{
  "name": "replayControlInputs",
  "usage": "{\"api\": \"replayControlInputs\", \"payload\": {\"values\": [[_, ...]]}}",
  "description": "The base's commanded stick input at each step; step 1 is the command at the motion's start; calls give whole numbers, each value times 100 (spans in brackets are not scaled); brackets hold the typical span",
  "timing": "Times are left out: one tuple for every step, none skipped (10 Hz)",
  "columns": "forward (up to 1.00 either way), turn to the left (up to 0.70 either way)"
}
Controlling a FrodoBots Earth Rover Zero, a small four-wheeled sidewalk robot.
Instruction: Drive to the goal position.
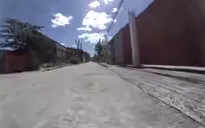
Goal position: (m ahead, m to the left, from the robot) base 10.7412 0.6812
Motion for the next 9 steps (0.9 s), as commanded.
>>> {"api": "replayControlInputs", "payload": {"values": [[100,0],[100,0],[100,0],[100,0],[100,0],[100,0],[100,0],[100,0],[100,0]]}}
